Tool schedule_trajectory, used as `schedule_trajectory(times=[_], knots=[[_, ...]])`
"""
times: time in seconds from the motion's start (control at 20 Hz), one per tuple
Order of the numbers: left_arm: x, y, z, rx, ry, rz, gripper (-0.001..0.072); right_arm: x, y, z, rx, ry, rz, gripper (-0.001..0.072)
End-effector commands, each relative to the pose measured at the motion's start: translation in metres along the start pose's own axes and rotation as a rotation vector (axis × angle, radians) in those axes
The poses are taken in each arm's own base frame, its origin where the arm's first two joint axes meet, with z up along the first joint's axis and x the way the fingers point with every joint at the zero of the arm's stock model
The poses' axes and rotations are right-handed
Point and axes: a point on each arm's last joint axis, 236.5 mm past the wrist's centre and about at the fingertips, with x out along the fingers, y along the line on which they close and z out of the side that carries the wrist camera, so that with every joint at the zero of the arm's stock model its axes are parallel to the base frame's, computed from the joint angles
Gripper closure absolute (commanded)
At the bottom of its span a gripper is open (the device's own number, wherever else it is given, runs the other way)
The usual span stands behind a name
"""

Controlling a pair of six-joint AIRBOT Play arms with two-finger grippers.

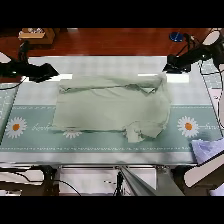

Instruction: Fold the shirts.

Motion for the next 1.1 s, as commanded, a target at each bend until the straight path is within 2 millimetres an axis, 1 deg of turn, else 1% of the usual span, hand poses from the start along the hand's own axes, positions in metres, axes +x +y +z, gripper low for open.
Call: schedule_trajectory(times=[0.0, 0.05, 0.1, 0.15, 0.2, 0.3, 0.35, 0.4, 0.5, 0.55, 0.6, 0.65, 0.7, 0.8, 0.9, 1.05], knots=[[-0.052, 0.052, -0.031, -0.027, 0.198, 0.130, 0.0078, -0.043, -0.027, -0.027, -0.066, 0.090, -0.093, 0.0342], [-0.069, 0.074, -0.057, -0.105, 0.290, 0.168, 0.0077, -0.060, -0.057, -0.044, -0.054, 0.156, -0.216, 0.0341], [-0.080, 0.087, -0.085, -0.177, 0.374, 0.155, 0.0078, -0.076, -0.086, -0.062, -0.028, 0.223, -0.327, 0.0341], [-0.085, 0.093, -0.111, -0.252, 0.433, 0.126, 0.0078, -0.084, -0.102, -0.078, 0.005, 0.271, -0.365, 0.0341], [-0.086, 0.096, -0.141, -0.324, 0.481, 0.095, 0.0078, -0.085, -0.107, -0.090, 0.037, 0.292, -0.352, 0.0341], [-0.082, 0.099, -0.197, -0.424, 0.539, 0.059, 0.0078, -0.073, -0.108, -0.109, 0.087, 0.283, -0.273, 0.0335], [-0.078, 0.099, -0.221, -0.455, 0.560, 0.045, 0.0078, -0.064, -0.105, -0.119, 0.103, 0.275, -0.221, 0.0295], [-0.074, 0.097, -0.245, -0.483, 0.589, 0.027, 0.0078, -0.055, -0.101, -0.131, 0.120, 0.272, -0.162, 0.0289], [-0.067, 0.087, -0.281, -0.529, 0.667, -0.015, 0.0077, -0.038, -0.097, -0.160, 0.171, 0.302, -0.077, 0.0239], [-0.062, 0.083, -0.292, -0.544, 0.684, -0.026, 0.0078, -0.030, -0.095, -0.174, 0.189, 0.319, -0.041, 0.0239], [-0.054, 0.080, -0.295, -0.554, 0.674, -0.035, 0.0078, -0.023, -0.093, -0.184, 0.198, 0.325, -0.017, 0.0240], [-0.046, 0.078, -0.293, -0.558, 0.643, -0.050, 0.0078, -0.018, -0.092, -0.192, 0.198, 0.323, 0.000, 0.0240], [-0.038, 0.076, -0.287, -0.555, 0.605, -0.070, 0.0078, -0.013, -0.089, -0.198, 0.191, 0.314, 0.012, 0.0240], [-0.026, 0.069, -0.267, -0.571, 0.520, -0.108, 0.0078, -0.009, -0.083, -0.204, 0.184, 0.293, 0.035, 0.0240], [-0.018, 0.063, -0.252, -0.572, 0.465, -0.141, 0.0078, -0.008, -0.079, -0.206, 0.184, 0.272, 0.046, 0.0240], [-0.008, 0.060, -0.256, -0.569, 0.492, -0.147, 0.0078, -0.011, -0.075, -0.205, 0.175, 0.247, 0.053, 0.0241]])
